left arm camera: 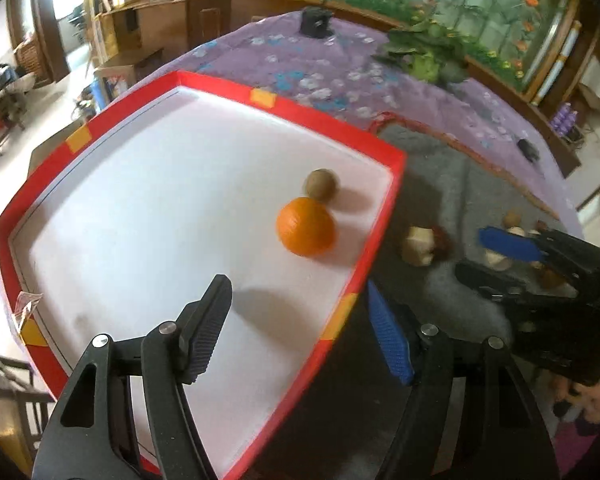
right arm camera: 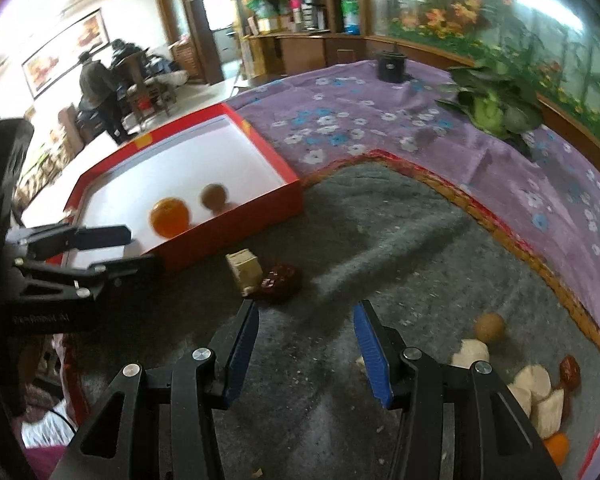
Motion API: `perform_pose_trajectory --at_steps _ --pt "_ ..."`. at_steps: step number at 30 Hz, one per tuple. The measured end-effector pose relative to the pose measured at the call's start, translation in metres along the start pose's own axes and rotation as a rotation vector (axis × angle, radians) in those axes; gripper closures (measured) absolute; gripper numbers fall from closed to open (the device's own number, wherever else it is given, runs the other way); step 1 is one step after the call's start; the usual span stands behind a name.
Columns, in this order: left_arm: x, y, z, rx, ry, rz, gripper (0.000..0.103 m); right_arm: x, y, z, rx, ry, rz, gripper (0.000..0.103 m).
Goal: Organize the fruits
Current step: 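Grasp the red date with the right tool while the left tool moves to a beige cube, then grasp the beige cube with the left tool while the right tool carries the date to the tray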
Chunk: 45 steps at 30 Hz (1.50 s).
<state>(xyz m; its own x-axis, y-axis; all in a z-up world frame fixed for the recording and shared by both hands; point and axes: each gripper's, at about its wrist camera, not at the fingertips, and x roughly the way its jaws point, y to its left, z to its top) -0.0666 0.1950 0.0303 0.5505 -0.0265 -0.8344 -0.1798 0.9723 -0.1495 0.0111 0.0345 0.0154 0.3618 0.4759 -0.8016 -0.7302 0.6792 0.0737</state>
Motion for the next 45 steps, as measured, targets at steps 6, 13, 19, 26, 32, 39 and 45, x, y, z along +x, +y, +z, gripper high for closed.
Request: perform_pose_trajectory --at_steps 6,13,19,26,32,39,45 --pt "-0.032 -0.028 -0.002 0.149 -0.074 -0.12 0.034 0.012 0.009 0.006 -0.172 0.015 0.055 0.055" --pt "-0.034 -0.036 -0.001 0.189 -0.055 -0.142 0.034 0.031 0.008 0.02 -0.307 0.061 0.162 0.062" --pt "-0.025 -0.039 -0.001 0.192 -0.013 -0.136 0.034 0.035 -0.006 0.025 -0.291 0.081 0.233 0.075" --pt "-0.009 -0.057 0.007 0.175 0.02 -0.168 0.034 -0.001 -0.034 0.006 -0.117 -0.009 0.185 0.075" --pt "0.013 -0.083 0.012 0.212 0.045 -0.167 0.034 -0.027 -0.057 -0.02 0.004 -0.029 0.131 0.075" --pt "0.042 -0.09 0.021 0.232 0.073 -0.165 0.034 -0.048 -0.062 -0.03 0.028 -0.075 0.125 0.075" --pt "0.048 -0.086 0.026 0.26 0.052 -0.113 0.066 -0.049 -0.064 -0.033 0.044 -0.083 0.139 0.075"
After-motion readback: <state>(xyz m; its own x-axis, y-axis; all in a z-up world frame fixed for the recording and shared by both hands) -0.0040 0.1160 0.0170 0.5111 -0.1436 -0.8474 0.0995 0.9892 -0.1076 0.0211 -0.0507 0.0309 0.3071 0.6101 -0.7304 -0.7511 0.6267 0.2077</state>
